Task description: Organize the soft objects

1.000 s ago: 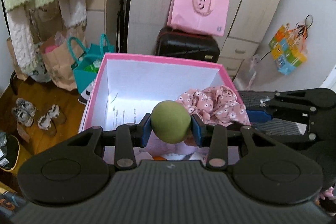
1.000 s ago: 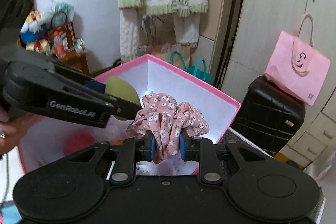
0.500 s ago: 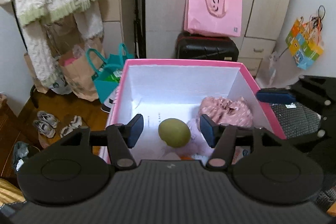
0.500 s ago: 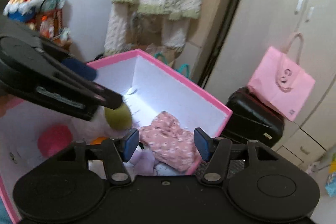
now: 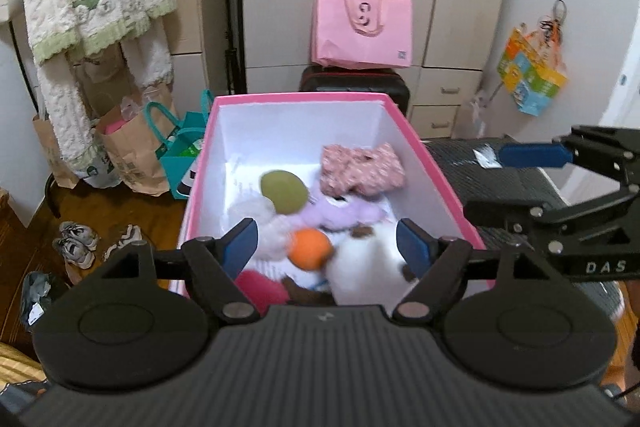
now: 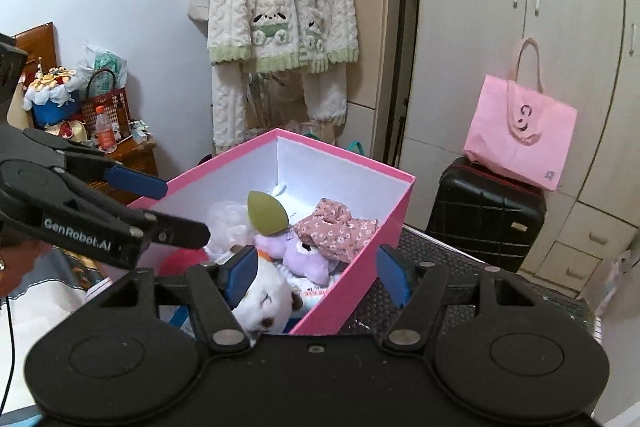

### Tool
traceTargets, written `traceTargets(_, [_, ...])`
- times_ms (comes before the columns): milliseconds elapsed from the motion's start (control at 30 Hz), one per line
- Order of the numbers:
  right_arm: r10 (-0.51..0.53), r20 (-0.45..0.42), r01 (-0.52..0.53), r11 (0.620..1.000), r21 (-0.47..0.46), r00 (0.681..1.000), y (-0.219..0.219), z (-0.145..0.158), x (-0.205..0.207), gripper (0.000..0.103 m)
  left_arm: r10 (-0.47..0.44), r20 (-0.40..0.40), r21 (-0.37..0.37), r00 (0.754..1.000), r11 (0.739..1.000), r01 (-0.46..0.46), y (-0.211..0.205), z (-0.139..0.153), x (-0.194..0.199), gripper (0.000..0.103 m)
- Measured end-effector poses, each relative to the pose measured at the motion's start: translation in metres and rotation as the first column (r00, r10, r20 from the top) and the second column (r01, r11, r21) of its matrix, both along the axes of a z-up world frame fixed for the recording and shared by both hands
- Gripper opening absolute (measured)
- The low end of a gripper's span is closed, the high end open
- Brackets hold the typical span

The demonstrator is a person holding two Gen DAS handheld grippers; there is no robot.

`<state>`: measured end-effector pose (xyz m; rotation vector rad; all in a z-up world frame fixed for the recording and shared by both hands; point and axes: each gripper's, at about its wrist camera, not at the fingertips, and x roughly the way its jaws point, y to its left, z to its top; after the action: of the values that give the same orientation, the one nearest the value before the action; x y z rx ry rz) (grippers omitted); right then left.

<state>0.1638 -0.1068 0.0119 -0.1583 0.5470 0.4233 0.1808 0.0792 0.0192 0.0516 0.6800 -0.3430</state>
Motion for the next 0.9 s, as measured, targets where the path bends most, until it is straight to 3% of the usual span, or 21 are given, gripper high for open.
traceTargets(67, [-0.015,0.021,0.016,1.000,-0.021,1.000,0.000,0.002,-0.011,0.073,-0.006,0.009,0.001,1.000,1.000,0.006,-0.003,0.002,-0.012,0.083])
traceTargets(133, [-0.022,0.025,0.022,0.999,-0.025,0.999,-0.002,0.006,-0.019,0.084,-0.005,0.020,0.002,1.000,1.000,0.005,-0.006,0.006,-0.024,0.094])
traceTargets(200, [-0.037,0.037,0.038,0.999,-0.022,0.999,-0.006,0.010,-0.029,0.089,-0.002,0.026,0.012,1.000,1.000,0.001,-0.010,0.010,-0.034,0.100])
traceTargets(367, [-0.084,0.056,0.086,0.996,-0.038,0.995,-0.018,0.021,-0.054,0.099,0.006,-0.005,0.045,1.000,0.999,-0.006,-0.020,0.018,-0.051,0.100])
traceTargets(600, [-0.218,0.098,0.229,0.967,-0.111,0.971,-0.031,0.024,-0.086,0.103,0.066,-0.044,0.191,0.997,0.980,-0.056,-0.037,0.022,-0.067,0.101])
traceTargets(900, [-0.304,0.112,0.317,0.941,-0.121,0.946,-0.044,0.020,-0.117,0.103,0.083,0.039,0.112,0.996,0.990,-0.087,-0.048,0.027,-0.105,0.101])
